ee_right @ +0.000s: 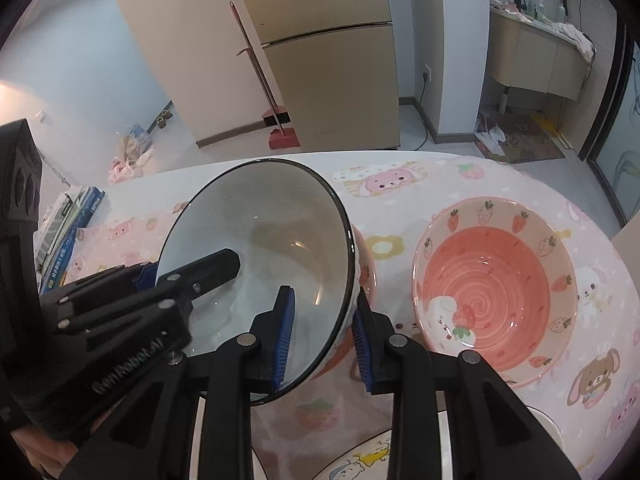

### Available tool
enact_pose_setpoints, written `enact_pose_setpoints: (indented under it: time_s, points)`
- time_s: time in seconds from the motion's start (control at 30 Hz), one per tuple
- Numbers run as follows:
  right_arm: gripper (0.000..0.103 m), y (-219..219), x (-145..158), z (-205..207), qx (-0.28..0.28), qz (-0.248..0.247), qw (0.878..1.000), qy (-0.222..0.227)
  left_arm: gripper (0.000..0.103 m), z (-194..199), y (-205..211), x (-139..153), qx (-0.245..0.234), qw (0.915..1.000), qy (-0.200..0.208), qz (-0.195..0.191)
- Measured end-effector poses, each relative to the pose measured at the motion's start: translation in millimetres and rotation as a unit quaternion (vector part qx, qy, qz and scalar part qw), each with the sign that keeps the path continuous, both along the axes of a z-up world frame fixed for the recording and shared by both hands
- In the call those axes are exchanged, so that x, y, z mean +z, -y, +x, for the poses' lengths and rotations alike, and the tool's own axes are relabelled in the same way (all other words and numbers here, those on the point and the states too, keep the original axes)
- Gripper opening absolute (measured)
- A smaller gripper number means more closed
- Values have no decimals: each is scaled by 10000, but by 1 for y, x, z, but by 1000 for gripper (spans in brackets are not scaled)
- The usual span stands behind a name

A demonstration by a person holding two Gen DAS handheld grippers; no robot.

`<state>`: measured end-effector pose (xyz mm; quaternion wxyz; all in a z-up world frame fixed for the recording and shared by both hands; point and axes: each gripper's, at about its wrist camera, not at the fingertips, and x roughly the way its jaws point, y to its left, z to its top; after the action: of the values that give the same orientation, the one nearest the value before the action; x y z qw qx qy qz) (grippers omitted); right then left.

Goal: Organize plates and bowls

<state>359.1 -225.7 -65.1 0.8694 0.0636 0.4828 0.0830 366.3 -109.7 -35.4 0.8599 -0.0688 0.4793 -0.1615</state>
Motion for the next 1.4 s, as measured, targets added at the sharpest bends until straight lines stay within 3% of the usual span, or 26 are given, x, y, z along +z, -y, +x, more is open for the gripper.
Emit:
enact_pose_setpoints:
  time_s: [0.07, 0.23, 0.37, 0.53, 0.73, 0.97, 1.07, 1.1, 1.2, 1.3, 1.4]
  points:
    - [31, 0, -1, -1, -10, 62, 10000, -32, 20, 3, -7, -1, -33, 9997, -85, -232]
    - [24, -4, -2, 0, 19, -75, 10000, 3, 18, 1, -8, 4, -66, 9998, -49, -190]
    - [18, -3, -2, 2, -6, -282, 9994, 176, 6, -4, -8, 11, -137, 9996, 255, 36]
    - [17, 3, 5, -4, 9, -264, 9972, 706, 6, -4, -8, 11, -183, 9982, 557, 127]
    - [9, 10, 0, 0, -41, -201, 9977, 652, 7, -2, -5, 4, -187, 9975, 625, 289]
    - [8, 14, 8, -3, -106, -333, 9961, 812, 8, -10, -6, 21, -163, 9940, 1081, 11]
    - [8, 12, 17, -7, -205, -476, 9937, 994, 28, -16, -9, 33, -133, 9911, 1321, -86]
    - [8, 13, 21, -9, -232, -479, 9928, 1071, 41, -18, -9, 37, -96, 9895, 1441, -74]
    - [8, 20, 36, -17, -298, -335, 9911, 1255, 57, -30, -6, 51, -77, 9825, 1861, 56]
    - [12, 33, 53, -26, -458, -97, 9902, 1313, 76, -42, -5, 67, -51, 9748, 2230, -71]
    - [46, 43, 76, -41, -703, -100, 9837, 1651, 94, -57, -6, 84, -86, 9636, 2663, -210]
